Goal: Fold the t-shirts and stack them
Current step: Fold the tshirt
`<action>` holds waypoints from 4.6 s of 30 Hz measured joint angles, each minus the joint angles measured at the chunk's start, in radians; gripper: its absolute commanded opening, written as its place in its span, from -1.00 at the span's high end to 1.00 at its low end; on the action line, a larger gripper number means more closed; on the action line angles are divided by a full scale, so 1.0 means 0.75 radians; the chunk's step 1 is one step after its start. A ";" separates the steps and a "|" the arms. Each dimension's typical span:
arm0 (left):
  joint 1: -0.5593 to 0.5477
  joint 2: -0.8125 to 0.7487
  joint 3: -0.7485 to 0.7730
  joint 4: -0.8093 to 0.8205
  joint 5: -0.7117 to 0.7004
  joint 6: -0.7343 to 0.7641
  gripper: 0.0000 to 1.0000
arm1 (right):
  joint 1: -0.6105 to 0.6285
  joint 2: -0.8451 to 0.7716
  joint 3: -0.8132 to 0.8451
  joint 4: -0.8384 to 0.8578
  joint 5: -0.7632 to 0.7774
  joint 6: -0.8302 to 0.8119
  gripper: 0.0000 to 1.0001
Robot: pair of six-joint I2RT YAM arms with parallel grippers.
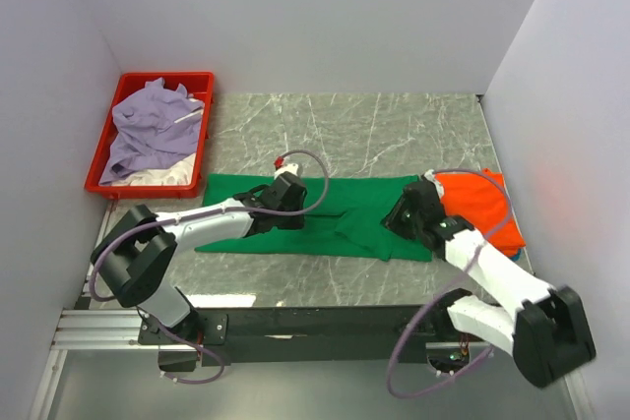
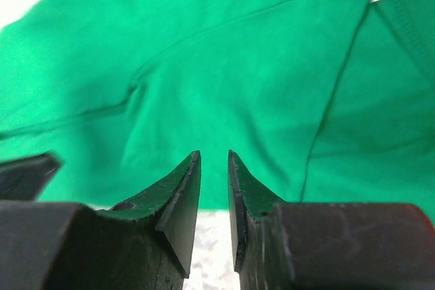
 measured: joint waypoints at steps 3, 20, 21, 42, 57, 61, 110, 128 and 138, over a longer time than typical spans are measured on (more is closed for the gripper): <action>0.025 -0.021 -0.036 -0.005 -0.041 -0.010 0.45 | -0.011 0.180 0.051 0.015 0.019 -0.022 0.37; 0.090 -0.157 -0.362 0.167 -0.100 -0.179 0.65 | -0.016 0.841 0.438 0.080 -0.002 -0.131 0.37; 0.089 -0.180 -0.386 0.174 -0.095 -0.195 0.64 | -0.016 0.874 0.474 0.080 -0.006 -0.136 0.38; -0.352 -0.078 -0.337 0.269 -0.011 -0.680 0.51 | 0.006 1.602 1.535 -0.301 -0.050 -0.389 0.39; -0.166 -0.022 0.119 0.031 -0.007 -0.394 0.22 | -0.035 1.387 1.607 -0.444 -0.092 -0.406 0.35; -0.045 0.102 0.308 -0.011 -0.014 -0.238 0.23 | -0.104 1.029 1.302 -0.317 -0.160 -0.325 0.35; 0.532 1.104 1.412 -0.212 0.197 -0.298 -0.45 | -0.136 0.101 0.183 -0.071 -0.271 -0.312 0.28; 0.528 0.143 0.335 0.050 0.248 -0.281 -0.41 | 0.318 0.099 -0.027 0.138 -0.288 -0.079 0.28; 0.510 -0.615 -0.450 -0.041 0.033 -0.354 -0.23 | 0.775 0.111 -0.172 0.330 -0.144 0.293 0.27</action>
